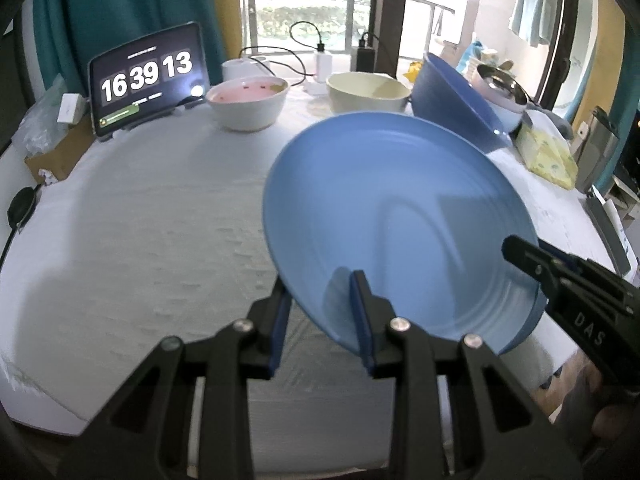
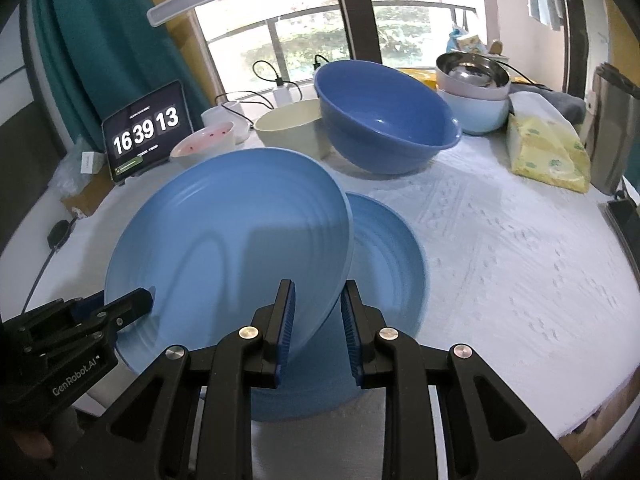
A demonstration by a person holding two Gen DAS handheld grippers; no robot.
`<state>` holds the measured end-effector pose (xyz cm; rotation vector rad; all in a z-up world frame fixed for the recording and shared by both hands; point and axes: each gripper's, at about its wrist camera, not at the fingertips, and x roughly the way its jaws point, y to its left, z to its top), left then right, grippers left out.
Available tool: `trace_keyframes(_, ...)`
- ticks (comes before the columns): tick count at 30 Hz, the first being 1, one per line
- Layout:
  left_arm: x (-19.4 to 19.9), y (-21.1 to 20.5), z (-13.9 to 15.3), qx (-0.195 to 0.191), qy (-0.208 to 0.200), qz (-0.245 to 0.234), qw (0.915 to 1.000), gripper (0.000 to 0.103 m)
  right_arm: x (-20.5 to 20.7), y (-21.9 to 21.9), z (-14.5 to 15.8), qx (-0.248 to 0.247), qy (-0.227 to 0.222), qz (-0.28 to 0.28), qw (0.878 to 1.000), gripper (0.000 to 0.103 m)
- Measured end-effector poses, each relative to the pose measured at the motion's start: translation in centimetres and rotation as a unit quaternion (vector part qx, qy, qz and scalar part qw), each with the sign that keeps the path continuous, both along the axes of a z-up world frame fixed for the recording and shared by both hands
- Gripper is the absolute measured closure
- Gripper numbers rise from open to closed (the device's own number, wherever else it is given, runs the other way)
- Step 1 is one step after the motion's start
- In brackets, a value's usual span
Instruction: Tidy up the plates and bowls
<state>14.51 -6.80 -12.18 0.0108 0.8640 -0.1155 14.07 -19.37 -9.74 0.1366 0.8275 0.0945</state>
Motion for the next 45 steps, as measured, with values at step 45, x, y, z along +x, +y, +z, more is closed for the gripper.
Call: trace_keyframes(45,-0.1,-1.7,0.6,-0.021,0.0,-0.009,0.9997,0.059,-1.0,-4.0,1.2,0.009,-0.019,-0.037,0.999,0.076)
